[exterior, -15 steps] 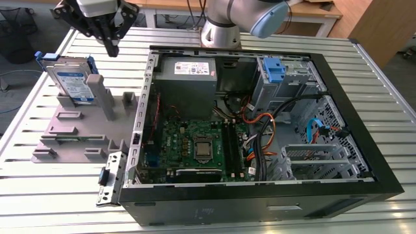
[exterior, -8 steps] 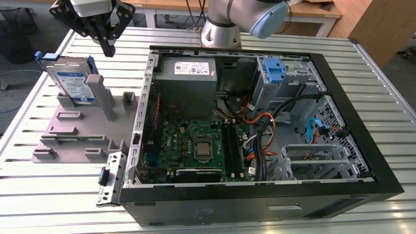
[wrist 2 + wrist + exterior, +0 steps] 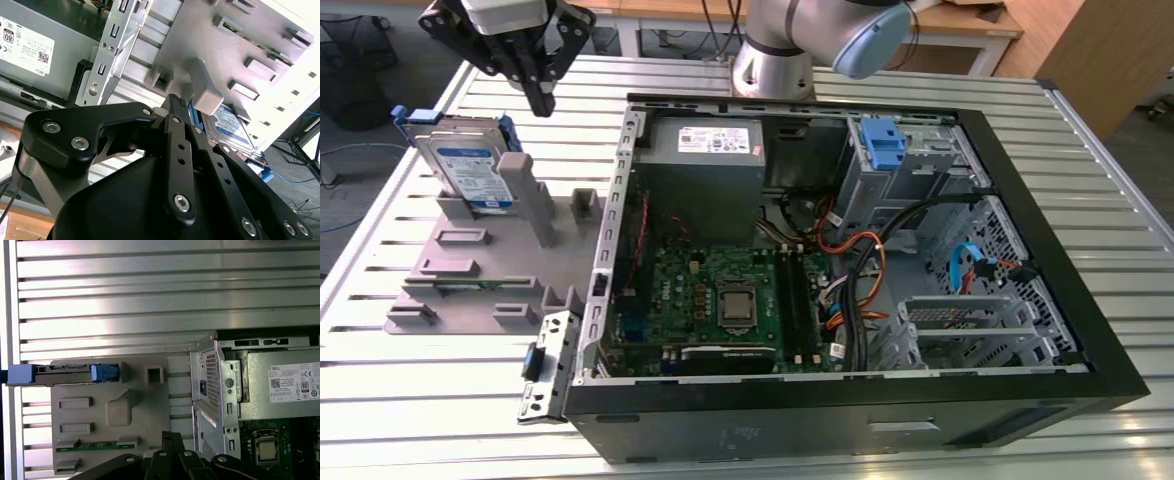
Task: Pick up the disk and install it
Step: 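Reach for the disk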
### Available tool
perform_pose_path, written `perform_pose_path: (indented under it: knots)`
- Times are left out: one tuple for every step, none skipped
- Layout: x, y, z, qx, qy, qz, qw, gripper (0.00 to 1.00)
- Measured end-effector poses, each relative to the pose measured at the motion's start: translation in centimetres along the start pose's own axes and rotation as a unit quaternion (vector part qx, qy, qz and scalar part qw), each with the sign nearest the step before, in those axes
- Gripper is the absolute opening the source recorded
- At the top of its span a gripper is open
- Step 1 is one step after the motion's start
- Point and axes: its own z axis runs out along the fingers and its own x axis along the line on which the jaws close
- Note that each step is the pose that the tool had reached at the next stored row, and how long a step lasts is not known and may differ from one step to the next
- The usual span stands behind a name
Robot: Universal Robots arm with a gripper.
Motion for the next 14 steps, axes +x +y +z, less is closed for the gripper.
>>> perform_pose_path:
  knots:
    - [0.06, 0.0, -0.01, 0.0001, 0.0, 0.0, 1.0, 0.11]
    - [0.14, -0.01, 0.0, 0.0, 0.0, 0.0, 1.0, 0.11]
    - [0.22, -0.02, 0.0, 0.0, 0.0, 0.0, 1.0, 0.11]
    - [0.3, -0.02, -0.01, 0.0, 0.0, 0.0, 1.0, 0.11]
    - [0.37, -0.03, -0.01, 0.0, 0.0, 0.0, 1.0, 0.11]
    - [0.41, -0.03, -0.01, 0.0, 0.0, 0.0, 1.0, 0.11]
    - [0.41, -0.03, -0.01, 0.0, 0.0, 0.0, 1.0, 0.11]
    - [0.58, -0.04, -0.01, 0.0, 0.0, 0.0, 1.0, 0.11]
    - [0.75, -0.06, -0.02, 0.0, 0.0, 0.0, 1.0, 0.11]
    - [0.76, -0.06, -0.02, 0.0, 0.0, 0.0, 1.0, 0.11]
    - [0.78, -0.06, -0.02, 0.0, 0.0, 0.0, 1.0, 0.11]
    - [0.81, -0.06, -0.02, 0.0, 0.0001, 0.0, 1.0, 0.11]
    - [0.85, -0.06, -0.02, 0.0, 0.0, 0.0, 1.0, 0.11]
    - [0.89, -0.07, -0.02, 0.0, 0.0, 0.0, 1.0, 0.11]
